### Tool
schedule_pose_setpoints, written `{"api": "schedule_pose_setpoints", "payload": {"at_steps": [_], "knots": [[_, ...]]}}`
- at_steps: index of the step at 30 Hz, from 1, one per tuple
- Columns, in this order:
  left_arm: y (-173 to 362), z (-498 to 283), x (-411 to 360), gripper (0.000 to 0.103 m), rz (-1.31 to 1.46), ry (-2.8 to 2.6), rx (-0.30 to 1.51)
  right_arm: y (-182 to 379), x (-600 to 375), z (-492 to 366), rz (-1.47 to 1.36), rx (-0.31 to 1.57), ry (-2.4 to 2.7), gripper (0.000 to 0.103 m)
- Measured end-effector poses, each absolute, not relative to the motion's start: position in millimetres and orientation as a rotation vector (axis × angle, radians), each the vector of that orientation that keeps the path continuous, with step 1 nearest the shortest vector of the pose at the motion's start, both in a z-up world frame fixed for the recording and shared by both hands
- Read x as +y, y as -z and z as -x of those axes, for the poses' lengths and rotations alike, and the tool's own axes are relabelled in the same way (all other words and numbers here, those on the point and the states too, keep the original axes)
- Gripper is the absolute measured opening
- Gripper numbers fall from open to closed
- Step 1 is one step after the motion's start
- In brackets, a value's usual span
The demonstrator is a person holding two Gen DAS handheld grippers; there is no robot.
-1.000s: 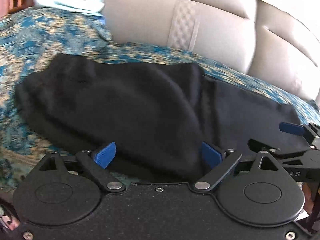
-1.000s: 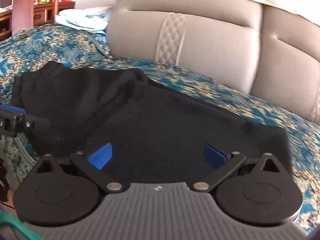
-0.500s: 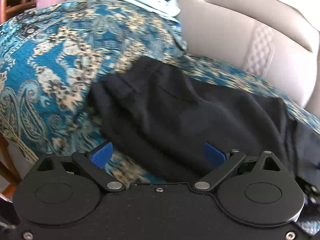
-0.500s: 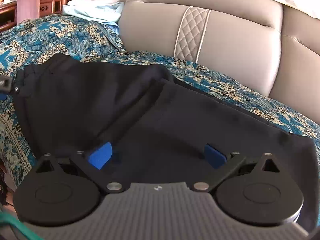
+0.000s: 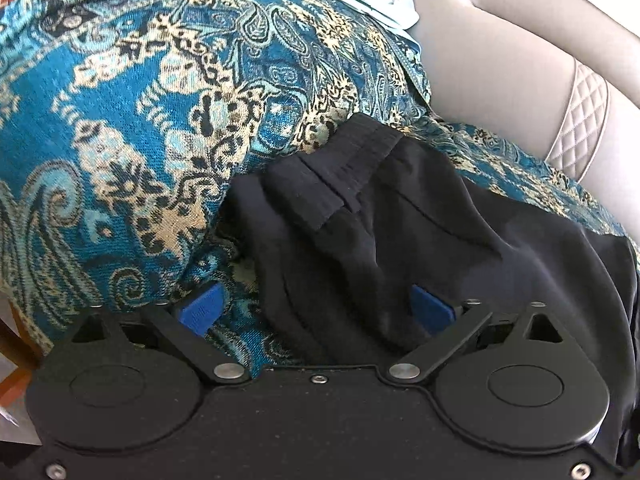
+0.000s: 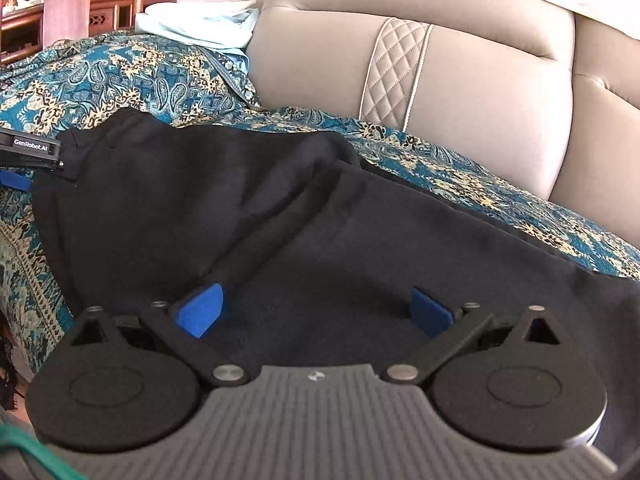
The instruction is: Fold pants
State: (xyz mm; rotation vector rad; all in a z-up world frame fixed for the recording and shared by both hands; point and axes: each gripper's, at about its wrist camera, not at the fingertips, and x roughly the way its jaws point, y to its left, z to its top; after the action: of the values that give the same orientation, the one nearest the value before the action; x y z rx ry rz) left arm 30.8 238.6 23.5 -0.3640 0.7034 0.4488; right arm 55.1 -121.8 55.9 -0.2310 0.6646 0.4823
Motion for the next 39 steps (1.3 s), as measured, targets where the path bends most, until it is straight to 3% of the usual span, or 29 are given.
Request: {"api": "schedule_pose_setpoints", "payload": {"at_steps": [17, 27, 29, 31, 34, 38, 39], "knots": [[-22.9, -48.9, 246.3, 0.102, 0.389, -0.467, 0.74, -56.2, -109.1, -63.4, 0.226, 0.668, -0.468, 0.103], [-22.8, -28.6, 264.0, 0.102, 0.533, -0.395, 0.648, -56.6, -107.2, -65.4, 0.234, 0.681, -0.469, 0.103], [-23.2, -26.5, 265.5, 0.1, 0.554, -0.387, 0.636, -56.8, -106.7, -66.0, 0.236, 0.684, -0.469, 0.103], [-24.0, -25.2, 265.7, 0.087, 0.561, -0.388, 0.625, -57.3, -106.3, -66.9, 0.237, 0.689, -0.469, 0.103], [-25.3, -26.7, 266.1, 0.078, 0.59, -0.383, 0.616, -57.5, -105.2, -67.5, 0.239, 0.693, -0.468, 0.103], [-24.4, -36.4, 269.4, 0.078, 0.611, -0.397, 0.61, -57.7, -104.7, -68.3, 0.239, 0.697, -0.467, 0.103], [-23.1, -39.5, 270.3, 0.084, 0.61, -0.407, 0.602, -57.6, -104.5, -68.3, 0.239, 0.697, -0.467, 0.103]]}}
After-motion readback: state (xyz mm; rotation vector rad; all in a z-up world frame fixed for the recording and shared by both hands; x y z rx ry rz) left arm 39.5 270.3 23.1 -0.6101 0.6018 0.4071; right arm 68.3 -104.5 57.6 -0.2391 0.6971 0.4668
